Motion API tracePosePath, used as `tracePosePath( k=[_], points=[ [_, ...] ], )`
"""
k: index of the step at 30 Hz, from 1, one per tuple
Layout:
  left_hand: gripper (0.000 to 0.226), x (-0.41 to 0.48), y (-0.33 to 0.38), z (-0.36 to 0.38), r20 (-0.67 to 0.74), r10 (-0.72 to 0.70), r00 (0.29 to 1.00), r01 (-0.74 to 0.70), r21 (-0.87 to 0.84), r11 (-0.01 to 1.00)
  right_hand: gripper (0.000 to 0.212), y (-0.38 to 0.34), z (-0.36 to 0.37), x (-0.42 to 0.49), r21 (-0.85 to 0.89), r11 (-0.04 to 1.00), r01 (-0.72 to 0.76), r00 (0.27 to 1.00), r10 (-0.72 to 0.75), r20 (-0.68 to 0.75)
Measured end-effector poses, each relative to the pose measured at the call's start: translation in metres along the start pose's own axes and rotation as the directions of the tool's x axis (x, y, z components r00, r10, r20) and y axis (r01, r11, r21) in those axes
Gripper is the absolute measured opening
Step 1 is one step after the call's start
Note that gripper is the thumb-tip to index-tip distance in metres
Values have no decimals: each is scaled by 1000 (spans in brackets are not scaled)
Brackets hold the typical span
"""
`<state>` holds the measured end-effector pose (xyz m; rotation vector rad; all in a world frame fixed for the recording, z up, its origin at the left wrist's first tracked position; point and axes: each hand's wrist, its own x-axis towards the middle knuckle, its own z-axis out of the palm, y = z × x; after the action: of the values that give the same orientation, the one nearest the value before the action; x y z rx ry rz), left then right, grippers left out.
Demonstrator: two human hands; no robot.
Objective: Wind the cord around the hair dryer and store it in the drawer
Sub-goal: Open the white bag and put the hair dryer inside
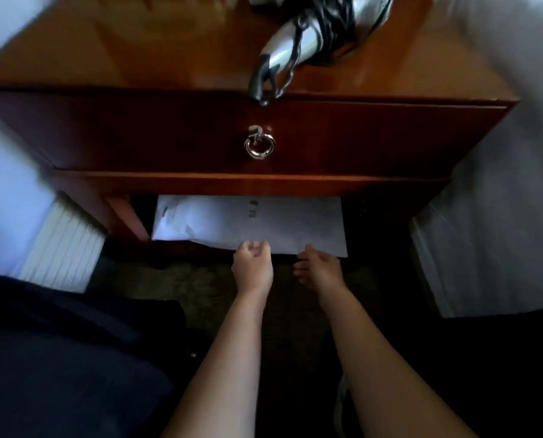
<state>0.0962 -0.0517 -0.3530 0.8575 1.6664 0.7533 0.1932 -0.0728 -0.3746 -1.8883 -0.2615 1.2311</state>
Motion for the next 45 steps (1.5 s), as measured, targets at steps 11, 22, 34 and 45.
tracePosePath(
  k=[11,22,34,45],
  points=[
    [26,59,-56,33,38,-446,894,434,-323,841,35,41,52,70,396,851,-345,921,388,-32],
    [45,71,-71,27,106,-527,843,518,-420,745,12,38,52,96,405,869,-284,941,334,-57],
    [50,51,-56,-8,204,-432,878,452,-648,612,14,27,15,11,676,733,-75,997,68,38],
    [26,-41,23,-59,106,-261,959,234,-817,527,17,-12,-5,-104,606,735,303,948,-296,-116]
  ],
)
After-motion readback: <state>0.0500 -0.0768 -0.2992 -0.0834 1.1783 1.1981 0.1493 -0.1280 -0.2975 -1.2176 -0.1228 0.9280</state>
